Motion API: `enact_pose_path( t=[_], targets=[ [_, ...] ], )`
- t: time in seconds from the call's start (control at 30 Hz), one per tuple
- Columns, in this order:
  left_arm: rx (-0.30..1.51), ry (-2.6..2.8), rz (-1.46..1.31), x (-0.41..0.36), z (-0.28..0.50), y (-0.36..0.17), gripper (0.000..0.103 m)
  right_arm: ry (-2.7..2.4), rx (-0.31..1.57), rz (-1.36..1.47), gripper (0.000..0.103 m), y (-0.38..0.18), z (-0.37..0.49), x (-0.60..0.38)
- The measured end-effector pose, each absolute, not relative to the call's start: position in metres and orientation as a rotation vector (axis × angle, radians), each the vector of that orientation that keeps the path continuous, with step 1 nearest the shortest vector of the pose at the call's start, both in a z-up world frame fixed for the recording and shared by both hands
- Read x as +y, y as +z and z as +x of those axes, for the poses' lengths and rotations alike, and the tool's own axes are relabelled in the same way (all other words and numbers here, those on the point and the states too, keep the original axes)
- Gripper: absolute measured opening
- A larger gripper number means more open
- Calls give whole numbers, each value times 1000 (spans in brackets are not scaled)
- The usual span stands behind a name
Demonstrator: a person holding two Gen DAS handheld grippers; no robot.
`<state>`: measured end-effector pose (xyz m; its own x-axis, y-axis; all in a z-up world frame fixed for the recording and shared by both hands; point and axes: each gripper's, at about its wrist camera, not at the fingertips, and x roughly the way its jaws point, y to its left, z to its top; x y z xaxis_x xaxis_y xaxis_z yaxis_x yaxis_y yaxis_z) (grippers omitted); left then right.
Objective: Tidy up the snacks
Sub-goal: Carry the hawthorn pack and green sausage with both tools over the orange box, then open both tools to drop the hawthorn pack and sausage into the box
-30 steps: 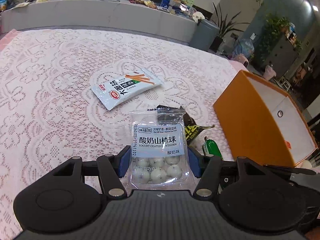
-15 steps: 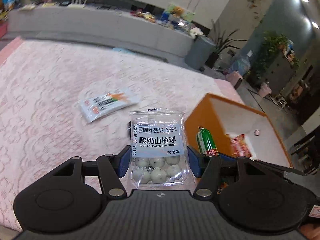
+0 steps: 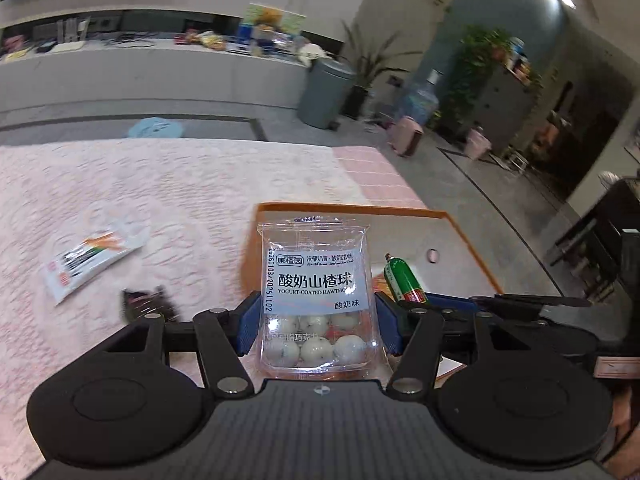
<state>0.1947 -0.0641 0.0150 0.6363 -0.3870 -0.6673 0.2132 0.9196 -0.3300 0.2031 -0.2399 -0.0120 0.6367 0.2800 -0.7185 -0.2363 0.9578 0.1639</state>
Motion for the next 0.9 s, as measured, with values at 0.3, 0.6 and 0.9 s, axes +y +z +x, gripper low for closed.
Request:
enact_pose_path(
  t=[0.3, 0.6, 0.9],
  targets=[
    [886, -448, -137, -134, 239, -9, 67, 224, 931, 47, 22, -38, 237, -305],
    [936, -527, -44, -164, 269, -42, 67, 224, 1033, -81, 22, -79, 269, -326],
    [1012, -508, 14, -175, 283, -68, 67, 225, 1051, -242, 22, -99, 282, -316]
  ],
)
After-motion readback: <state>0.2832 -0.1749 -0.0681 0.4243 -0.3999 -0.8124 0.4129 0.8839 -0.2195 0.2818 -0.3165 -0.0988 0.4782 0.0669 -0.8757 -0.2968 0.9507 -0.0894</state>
